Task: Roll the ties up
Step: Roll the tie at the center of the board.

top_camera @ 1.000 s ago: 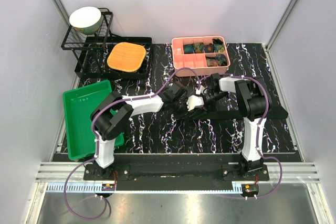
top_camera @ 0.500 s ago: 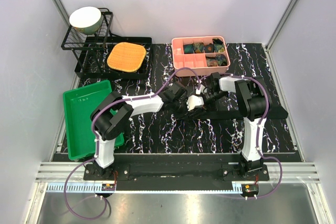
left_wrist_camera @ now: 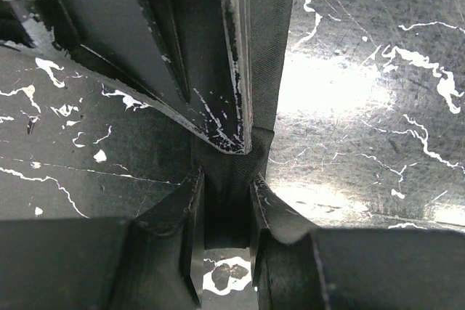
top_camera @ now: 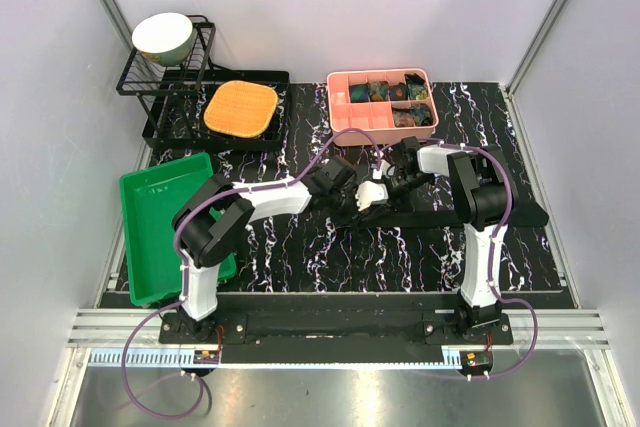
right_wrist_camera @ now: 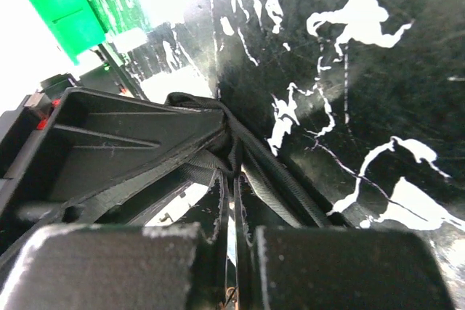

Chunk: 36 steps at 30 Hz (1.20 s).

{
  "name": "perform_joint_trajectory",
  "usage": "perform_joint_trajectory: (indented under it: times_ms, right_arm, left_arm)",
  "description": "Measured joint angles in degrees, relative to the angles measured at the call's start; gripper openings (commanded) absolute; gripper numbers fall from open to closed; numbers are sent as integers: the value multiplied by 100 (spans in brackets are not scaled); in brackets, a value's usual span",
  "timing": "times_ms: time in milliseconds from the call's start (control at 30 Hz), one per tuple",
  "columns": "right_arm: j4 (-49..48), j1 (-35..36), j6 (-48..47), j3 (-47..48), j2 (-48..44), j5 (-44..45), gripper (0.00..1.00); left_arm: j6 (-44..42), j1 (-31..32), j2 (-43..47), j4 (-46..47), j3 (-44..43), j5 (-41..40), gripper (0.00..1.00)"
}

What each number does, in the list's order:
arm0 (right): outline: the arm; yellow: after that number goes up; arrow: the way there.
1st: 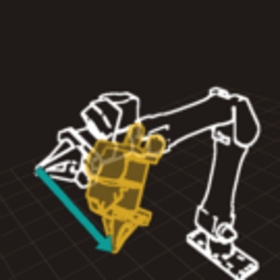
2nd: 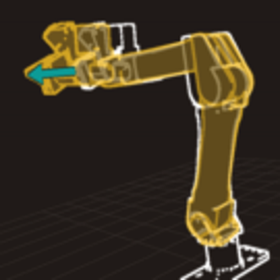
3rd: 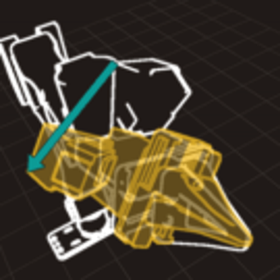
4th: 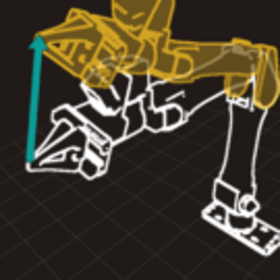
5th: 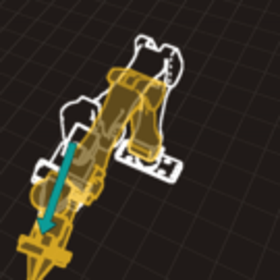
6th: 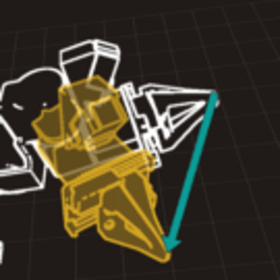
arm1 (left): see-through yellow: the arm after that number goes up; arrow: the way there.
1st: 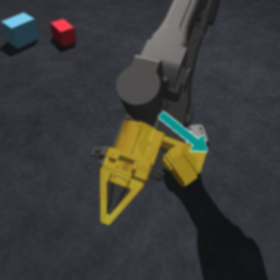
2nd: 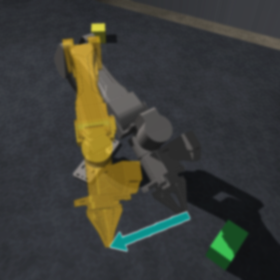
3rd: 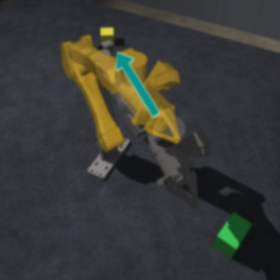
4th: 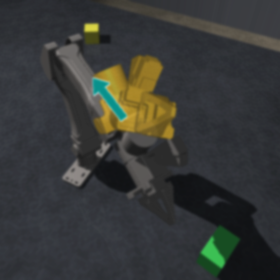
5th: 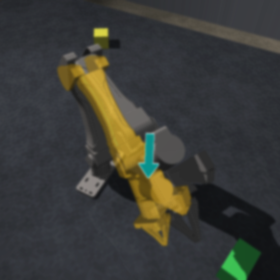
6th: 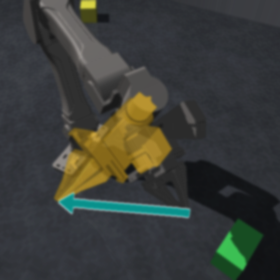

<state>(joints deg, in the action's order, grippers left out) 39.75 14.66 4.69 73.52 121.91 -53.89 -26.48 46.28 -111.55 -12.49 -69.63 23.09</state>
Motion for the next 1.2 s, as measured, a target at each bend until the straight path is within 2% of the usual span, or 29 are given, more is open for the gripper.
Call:
perform_joint_trajectory:
  times_ms: [100,133,267,400,533,667,900,1000,1067,1200]
  right_arm:
    - [11,33,-26,20,0,136,0]
    - [13,42,-37,33,0,223,0]
    - [79,79,-101,109,20,498,0]
    - [168,92,-131,160,20,619,0]
    - [210,107,-136,179,20,667,0]
    - [212,118,-133,181,20,686,0]
    - [225,133,-111,190,15,732,0]
    - [229,138,-109,192,11,745,0]
    - [229,138,-107,192,9,750,0]
    - [232,138,-92,192,9,754,0]
  left_arm:
    - [48,-2,0,35,11,4,39]
    - [79,-7,4,92,46,28,49]
    - [173,-74,109,260,245,125,64]
    - [262,-271,402,446,669,210,69]
    - [278,-461,693,723,1132,286,69]
    - [264,-463,673,874,1139,393,66]
    - [195,-455,420,942,929,715,54]
    - [192,-448,409,922,898,807,47]
    - [212,-435,367,903,791,833,39]
    - [254,-393,310,804,525,918,32]
